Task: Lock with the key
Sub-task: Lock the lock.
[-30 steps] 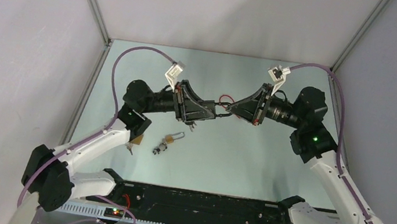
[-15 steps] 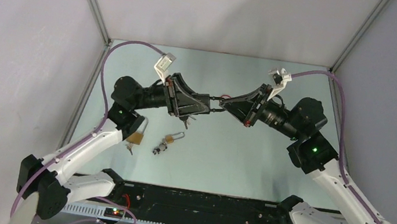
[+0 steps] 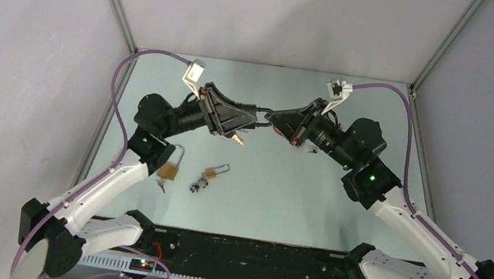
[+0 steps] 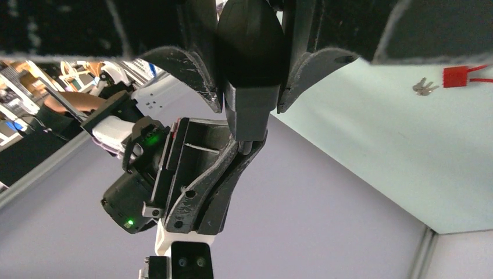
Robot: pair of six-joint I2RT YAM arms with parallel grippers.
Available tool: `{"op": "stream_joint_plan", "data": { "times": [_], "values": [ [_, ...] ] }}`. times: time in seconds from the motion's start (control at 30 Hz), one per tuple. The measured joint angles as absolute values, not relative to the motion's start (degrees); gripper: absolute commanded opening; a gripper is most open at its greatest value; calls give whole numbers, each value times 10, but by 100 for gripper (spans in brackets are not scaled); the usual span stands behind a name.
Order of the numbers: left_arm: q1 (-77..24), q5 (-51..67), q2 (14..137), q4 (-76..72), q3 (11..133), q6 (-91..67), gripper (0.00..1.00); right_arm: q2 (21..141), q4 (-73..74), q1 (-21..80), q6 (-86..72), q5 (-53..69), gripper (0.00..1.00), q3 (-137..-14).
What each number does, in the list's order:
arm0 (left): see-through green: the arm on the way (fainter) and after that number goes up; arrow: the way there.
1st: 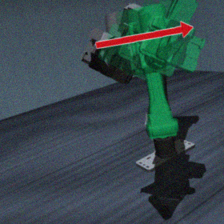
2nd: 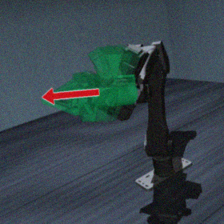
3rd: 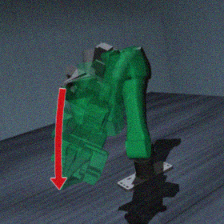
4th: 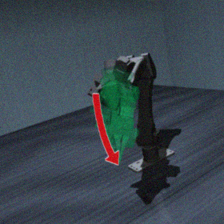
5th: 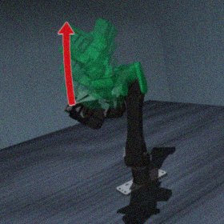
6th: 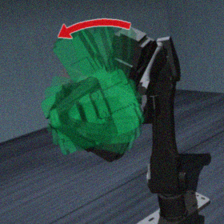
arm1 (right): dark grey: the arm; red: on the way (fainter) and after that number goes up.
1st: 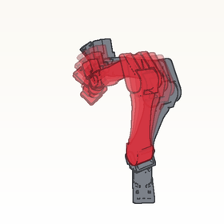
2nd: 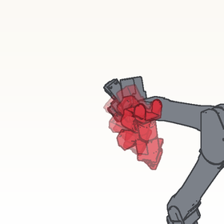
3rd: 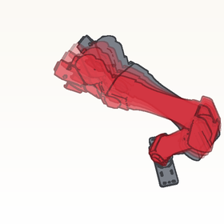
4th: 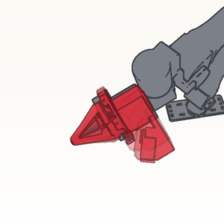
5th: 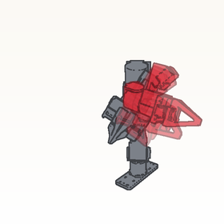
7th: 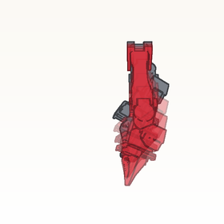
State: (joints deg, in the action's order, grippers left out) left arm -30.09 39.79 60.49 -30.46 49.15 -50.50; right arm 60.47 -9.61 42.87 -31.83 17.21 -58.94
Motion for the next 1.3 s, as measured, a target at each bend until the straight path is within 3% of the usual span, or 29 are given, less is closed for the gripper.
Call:
{"op": "stream_joint_plan", "data": {
  "times": [0.7,1.3],
  "values": [
    [-302,329,595,-175,498,-397,0,639,-128,428,-345,146,0,-563],
    [-372,153,657,-125,506,-324,0,681,-79,435,-323,-3,0,-549]
  ]
}}
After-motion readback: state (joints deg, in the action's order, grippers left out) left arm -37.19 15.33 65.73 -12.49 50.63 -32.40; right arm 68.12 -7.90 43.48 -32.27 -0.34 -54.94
